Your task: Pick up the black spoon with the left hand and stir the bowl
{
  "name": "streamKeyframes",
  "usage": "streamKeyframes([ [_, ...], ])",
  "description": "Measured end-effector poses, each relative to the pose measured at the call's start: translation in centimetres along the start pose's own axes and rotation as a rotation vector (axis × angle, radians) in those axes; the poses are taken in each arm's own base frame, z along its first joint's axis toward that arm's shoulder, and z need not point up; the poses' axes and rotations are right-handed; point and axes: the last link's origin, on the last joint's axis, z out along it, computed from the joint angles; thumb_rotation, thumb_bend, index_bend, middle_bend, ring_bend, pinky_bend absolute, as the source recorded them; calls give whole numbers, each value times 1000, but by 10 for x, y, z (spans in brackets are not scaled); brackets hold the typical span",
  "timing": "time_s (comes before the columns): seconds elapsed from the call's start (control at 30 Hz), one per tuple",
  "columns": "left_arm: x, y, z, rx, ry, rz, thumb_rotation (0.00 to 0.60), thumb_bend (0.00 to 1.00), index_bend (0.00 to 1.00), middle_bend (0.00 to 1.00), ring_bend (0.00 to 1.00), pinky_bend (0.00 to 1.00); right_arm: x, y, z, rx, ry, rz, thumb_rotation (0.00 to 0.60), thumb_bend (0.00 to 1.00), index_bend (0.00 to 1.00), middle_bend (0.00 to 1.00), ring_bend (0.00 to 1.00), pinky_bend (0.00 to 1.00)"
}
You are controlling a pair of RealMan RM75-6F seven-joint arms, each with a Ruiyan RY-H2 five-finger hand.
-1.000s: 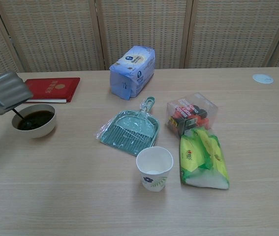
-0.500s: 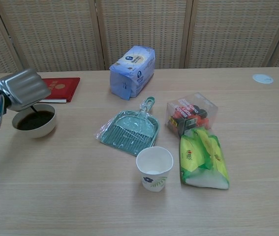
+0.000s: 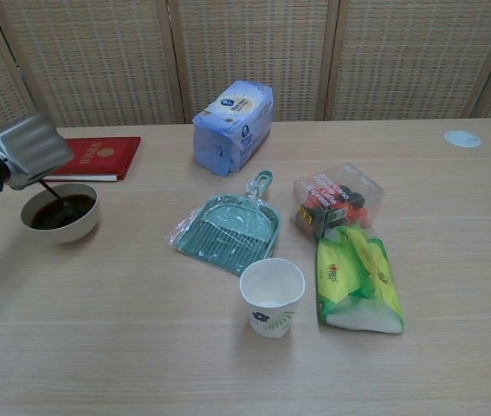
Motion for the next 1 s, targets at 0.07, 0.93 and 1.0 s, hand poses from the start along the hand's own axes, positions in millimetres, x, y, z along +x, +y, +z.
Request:
streamKeyframes([
  [0.07, -5, 0, -4, -7, -6, -3, 600, 381, 697, 698, 622, 653, 0, 0, 0, 0, -1, 0, 600, 236, 218, 174, 19, 64],
  [0.93, 10, 11, -8, -38, 61, -20, 600, 381, 697, 698, 620, 653, 0, 3, -4, -11, 0, 1, 600, 236, 218, 174, 19, 64],
  [1.0, 10, 11, -6, -34, 57, -17, 600, 381, 697, 698, 620, 653, -1, 3, -4, -12, -1, 1, 600, 235, 218, 174, 19, 64],
])
